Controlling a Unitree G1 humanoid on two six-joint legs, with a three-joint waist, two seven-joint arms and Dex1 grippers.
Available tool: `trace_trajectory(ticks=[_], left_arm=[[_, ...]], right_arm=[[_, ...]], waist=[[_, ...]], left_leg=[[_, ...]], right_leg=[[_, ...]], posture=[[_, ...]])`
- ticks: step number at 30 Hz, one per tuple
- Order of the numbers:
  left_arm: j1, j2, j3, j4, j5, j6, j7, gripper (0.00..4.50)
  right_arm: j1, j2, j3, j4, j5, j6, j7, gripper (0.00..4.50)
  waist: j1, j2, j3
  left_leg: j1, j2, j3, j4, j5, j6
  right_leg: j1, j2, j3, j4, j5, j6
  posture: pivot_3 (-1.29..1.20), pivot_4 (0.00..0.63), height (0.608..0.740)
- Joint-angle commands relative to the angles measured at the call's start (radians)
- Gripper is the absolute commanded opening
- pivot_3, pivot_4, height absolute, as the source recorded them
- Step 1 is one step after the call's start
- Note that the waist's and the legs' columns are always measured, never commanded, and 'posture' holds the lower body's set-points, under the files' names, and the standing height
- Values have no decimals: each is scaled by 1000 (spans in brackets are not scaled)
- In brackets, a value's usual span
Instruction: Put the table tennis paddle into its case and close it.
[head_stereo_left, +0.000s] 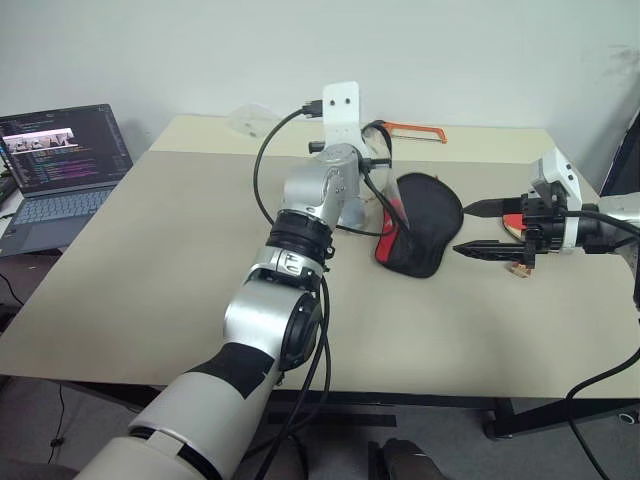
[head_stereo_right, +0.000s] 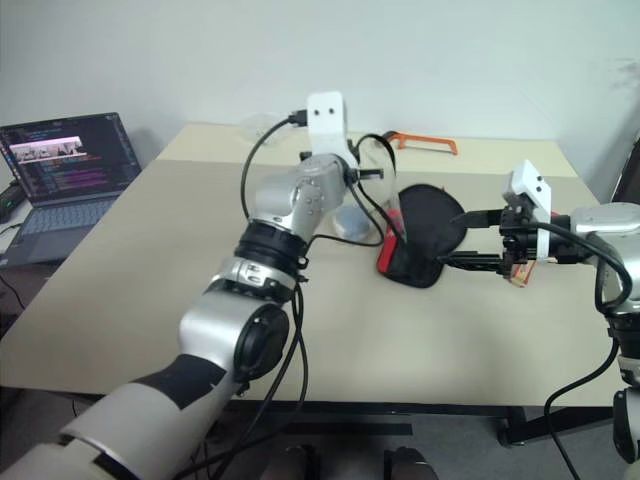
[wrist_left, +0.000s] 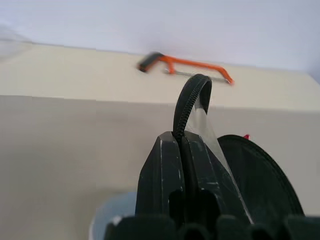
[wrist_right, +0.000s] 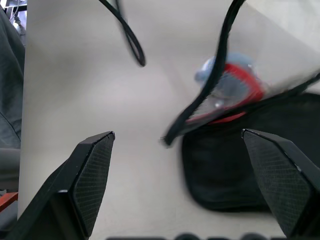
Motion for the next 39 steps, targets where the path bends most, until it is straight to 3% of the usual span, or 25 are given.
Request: trace_trajectory(ticks=[1, 8, 17, 30, 39], left_arm=[[-57, -11, 18, 60, 4, -98, -6, 29], [-14, -28, 61, 147, -45, -77, -132, 29], [32, 89, 116, 201, -52, -65, -119, 29], [75, 134, 83, 190, -39, 38, -282, 29], [63, 242, 50, 187, -16, 67, -420, 29]], right_arm=[[-6, -18, -36, -35, 17, 4, -1, 4500], [-4, -21, -39, -32, 14, 7, -4, 4500], [-10, -19, -24, -12, 0, -4, -3, 4500], [-25, -10, -3, 3, -16, -18, 0, 4500], [-23, -12, -4, 6, -19, -24, 0, 4500]], waist=[[2, 0, 0], [3, 0, 0], [-5, 0, 0], [4, 0, 0], [2, 0, 0]], left_leg=[[0, 0, 0, 0, 0, 0], [0, -1, 0, 0, 0, 0], [0, -1, 0, 0, 0, 0], [0, -1, -1, 0, 0, 0], [0, -1, -1, 0, 0, 0]], right_leg=[[0, 0, 0, 0, 0, 0], [0, -1, 0, 0, 0, 0], [0, -1, 0, 1, 0, 0], [0, -1, -1, 1, 2, -3], [0, -1, -1, 1, 2, -4]], posture=[[0, 150, 740], [0, 150, 740], [0, 150, 740], [0, 150, 740], [0, 150, 740]])
